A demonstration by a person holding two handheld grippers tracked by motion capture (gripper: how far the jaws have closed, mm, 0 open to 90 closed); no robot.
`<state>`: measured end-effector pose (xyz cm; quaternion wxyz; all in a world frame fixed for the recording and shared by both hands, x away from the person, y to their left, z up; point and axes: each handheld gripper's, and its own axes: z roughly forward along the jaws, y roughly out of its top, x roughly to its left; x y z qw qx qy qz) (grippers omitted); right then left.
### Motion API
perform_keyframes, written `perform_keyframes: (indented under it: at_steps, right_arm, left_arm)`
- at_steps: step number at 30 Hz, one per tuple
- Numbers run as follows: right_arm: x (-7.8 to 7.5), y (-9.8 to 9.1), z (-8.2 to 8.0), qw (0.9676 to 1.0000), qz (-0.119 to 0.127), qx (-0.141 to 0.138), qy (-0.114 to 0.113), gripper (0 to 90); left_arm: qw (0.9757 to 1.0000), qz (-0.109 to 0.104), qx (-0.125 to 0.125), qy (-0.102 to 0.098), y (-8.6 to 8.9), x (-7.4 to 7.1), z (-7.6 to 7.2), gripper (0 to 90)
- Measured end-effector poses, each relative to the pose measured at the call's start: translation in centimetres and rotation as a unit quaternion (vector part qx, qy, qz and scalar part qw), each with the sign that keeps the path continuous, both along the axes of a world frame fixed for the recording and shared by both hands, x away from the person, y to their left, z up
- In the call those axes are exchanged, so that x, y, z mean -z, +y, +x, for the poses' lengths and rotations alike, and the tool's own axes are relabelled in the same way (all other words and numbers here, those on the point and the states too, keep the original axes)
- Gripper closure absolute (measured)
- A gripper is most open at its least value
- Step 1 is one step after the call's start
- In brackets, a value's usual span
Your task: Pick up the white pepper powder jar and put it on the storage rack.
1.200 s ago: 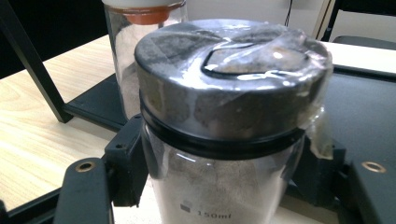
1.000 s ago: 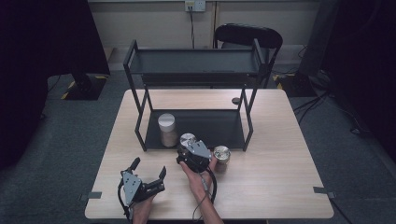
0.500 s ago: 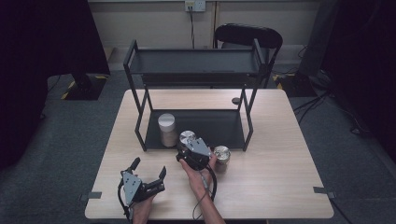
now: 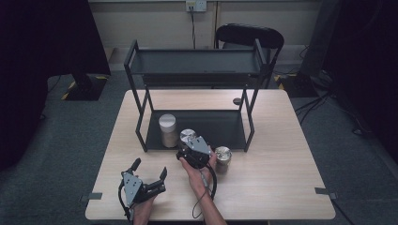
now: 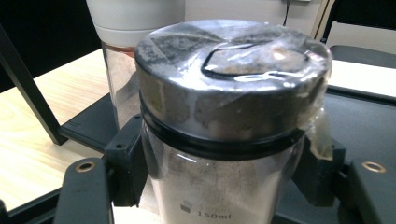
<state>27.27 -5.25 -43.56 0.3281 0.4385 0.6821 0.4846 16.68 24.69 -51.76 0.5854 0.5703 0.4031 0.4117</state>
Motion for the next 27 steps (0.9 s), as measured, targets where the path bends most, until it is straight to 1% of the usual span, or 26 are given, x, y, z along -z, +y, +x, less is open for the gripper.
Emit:
perform_keyframes:
  at_steps: [27]
  right_arm:
    - [-0.5,0.5,1.7,1.0,0.0,0.008,0.005,30.6]
  left_arm:
    - [1.0,0.0,0.001,0.0,0.0,0.0,0.0,0.1]
